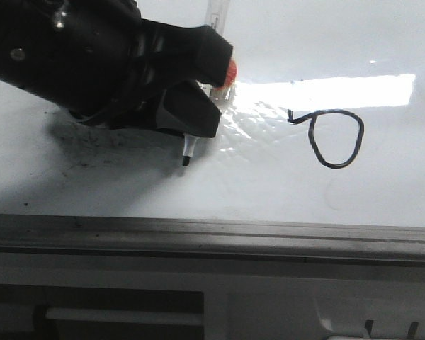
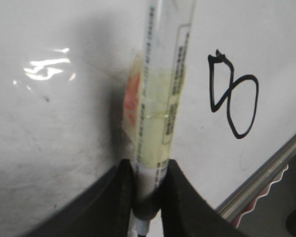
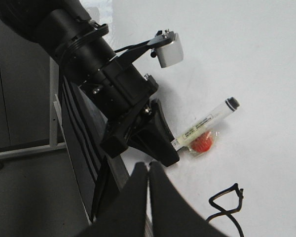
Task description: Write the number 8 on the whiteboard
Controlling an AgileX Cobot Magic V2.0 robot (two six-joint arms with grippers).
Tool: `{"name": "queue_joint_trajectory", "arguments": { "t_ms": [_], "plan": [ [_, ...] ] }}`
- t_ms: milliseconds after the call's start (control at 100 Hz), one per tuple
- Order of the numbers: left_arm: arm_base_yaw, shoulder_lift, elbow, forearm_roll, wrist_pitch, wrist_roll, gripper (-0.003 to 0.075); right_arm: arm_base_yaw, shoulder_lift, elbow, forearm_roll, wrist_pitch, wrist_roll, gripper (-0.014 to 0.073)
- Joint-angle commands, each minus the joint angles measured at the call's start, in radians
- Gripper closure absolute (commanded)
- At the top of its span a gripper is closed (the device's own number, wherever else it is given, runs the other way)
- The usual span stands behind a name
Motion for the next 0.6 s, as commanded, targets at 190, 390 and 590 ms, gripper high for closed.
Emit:
{"name": "queue_joint_trajectory", "arguments": {
  "t_ms": [190,390,590],
  "plan": [
    [0.022,0.038,0.002,-0.033,-0.248,-0.009,0.074,-0.007,-0.002,-0.025,-0.009,-0.085,-0.001,0.0636],
    [0.022,0.038,-0.003,-0.033,-0.27,-0.022,0.0643,-0.007,-0.002,-0.025,-0.009,-0.085,-0.001,0.0636],
    [0.022,0.038,-0.031,-0.033,-0.27,-0.032,0.0499,-0.007,-0.002,-0.025,-0.009,-0.09,-0.001,0.0636]
  ]
}}
